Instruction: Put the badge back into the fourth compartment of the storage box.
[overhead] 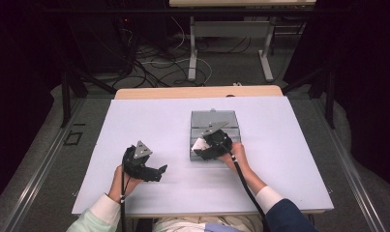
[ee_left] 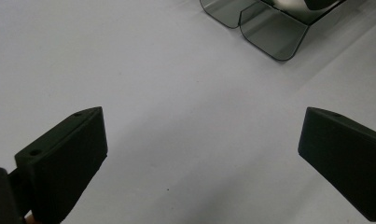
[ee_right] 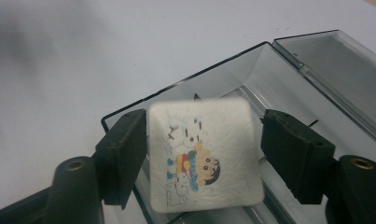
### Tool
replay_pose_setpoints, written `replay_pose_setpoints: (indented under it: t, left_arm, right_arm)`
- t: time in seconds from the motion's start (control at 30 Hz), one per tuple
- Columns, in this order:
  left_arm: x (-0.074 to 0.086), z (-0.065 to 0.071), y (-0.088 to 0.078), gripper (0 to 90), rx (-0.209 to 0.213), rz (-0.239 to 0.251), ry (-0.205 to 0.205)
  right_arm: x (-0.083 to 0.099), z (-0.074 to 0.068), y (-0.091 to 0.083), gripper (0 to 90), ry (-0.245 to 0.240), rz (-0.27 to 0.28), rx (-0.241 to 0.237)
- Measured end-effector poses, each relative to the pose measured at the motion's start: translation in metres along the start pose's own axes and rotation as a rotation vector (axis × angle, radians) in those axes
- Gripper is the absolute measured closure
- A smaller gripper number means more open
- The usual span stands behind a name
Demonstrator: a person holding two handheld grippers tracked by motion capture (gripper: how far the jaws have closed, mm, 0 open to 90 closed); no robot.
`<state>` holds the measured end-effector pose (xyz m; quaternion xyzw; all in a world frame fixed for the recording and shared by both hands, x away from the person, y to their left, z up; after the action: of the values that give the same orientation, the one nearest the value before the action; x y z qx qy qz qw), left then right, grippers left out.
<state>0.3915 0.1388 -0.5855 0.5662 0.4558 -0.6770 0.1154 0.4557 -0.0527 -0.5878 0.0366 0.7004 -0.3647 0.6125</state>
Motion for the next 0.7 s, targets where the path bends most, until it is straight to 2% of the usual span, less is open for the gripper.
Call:
replay_pose_setpoints:
  t: [0.03, 0.1, 0.13, 0.17, 0.2, 0.27, 0.3, 0.37, 0.4, 0.43, 0.47, 0.5, 0.53, 0.6, 0.63, 0.67, 0.7]
  left_arm:
    - [-0.001, -0.001, 0.0, 1.2, -0.006, 0.01, 0.008]
    - [-0.001, -0.001, 0.001, 1.2, -0.015, 0.024, -0.001]
    - [-0.001, -0.001, 0.001, 1.2, -0.015, 0.026, -0.004]
    - [-0.001, -0.001, 0.001, 1.2, -0.016, 0.02, -0.003]
    - [-0.001, -0.001, 0.001, 1.2, -0.01, 0.02, 0.002]
    - [-0.001, -0.002, 0.0, 1.2, -0.01, 0.015, 0.007]
    - [-0.001, -0.001, 0.0, 1.2, -0.011, 0.013, 0.009]
    - [0.0, -0.001, 0.0, 1.2, -0.005, -0.001, 0.004]
    - [0.0, -0.001, 0.0, 1.2, -0.005, -0.004, 0.002]
    - [0.0, -0.001, -0.001, 1.2, -0.004, -0.009, 0.008]
    - [0.0, -0.001, 0.001, 1.2, -0.019, 0.014, 0.001]
    - [0.0, 0.0, 0.0, 1.2, -0.003, -0.006, 0.008]
    - [0.001, 0.0, -0.001, 1.2, -0.002, -0.008, 0.01]
    - [0.001, 0.0, -0.001, 1.2, -0.001, -0.008, 0.01]
    - [0.0, 0.0, 0.001, 1.3, -0.009, 0.004, 0.009]
    - [0.001, 0.0, 0.0, 1.2, -0.003, -0.01, 0.01]
    - [0.001, 0.0, -0.001, 1.3, -0.002, -0.012, 0.012]
  right_arm:
    - [0.0, 0.0, 0.0, 27.1, 0.004, 0.0, -0.003]
    - [-0.001, 0.002, -0.003, 21.9, 0.024, -0.002, 0.005]
    - [-0.003, 0.004, -0.004, 24.4, 0.026, 0.008, 0.008]
    - [-0.004, 0.003, -0.006, 26.5, 0.055, 0.012, 0.015]
    - [-0.005, 0.004, -0.008, 30.0, 0.055, 0.011, 0.022]
    - [-0.011, 0.006, -0.011, 40.2, 0.054, 0.05, 0.05]
    - [-0.014, 0.008, -0.013, 48.7, 0.039, 0.063, 0.065]
    - [-0.018, 0.012, -0.014, 61.4, 0.04, 0.083, 0.151]
    - [-0.018, 0.015, -0.016, 68.0, 0.038, 0.062, 0.179]
    - [-0.018, 0.014, -0.017, 72.6, 0.066, 0.05, 0.19]
    - [-0.02, 0.015, -0.017, 77.7, 0.066, 0.063, 0.209]
    - [-0.021, 0.014, -0.016, 81.9, 0.066, 0.063, 0.214]
    - [-0.021, 0.013, -0.015, 85.2, 0.06, 0.041, 0.216]
    - [-0.022, 0.012, -0.01, 89.3, 0.048, 0.038, 0.234]
    - [-0.021, 0.011, -0.009, 89.5, 0.056, 0.013, 0.237]
    - [-0.02, 0.011, -0.006, 89.5, 0.052, -0.003, 0.24]
    - [-0.02, 0.012, -0.003, 89.6, 0.047, 0.0, 0.257]
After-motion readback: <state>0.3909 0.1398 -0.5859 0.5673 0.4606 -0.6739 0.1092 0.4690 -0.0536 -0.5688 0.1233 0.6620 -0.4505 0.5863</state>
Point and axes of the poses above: each handheld gripper's, and its own axes: y roughly forward along the jaws, x roughly out of its underside, z roughly to its right, the point moved 9 cm from there along y, roughly forward along the jaws, and after that the axes turned 14 degrees about z, right-handed, at the moved point
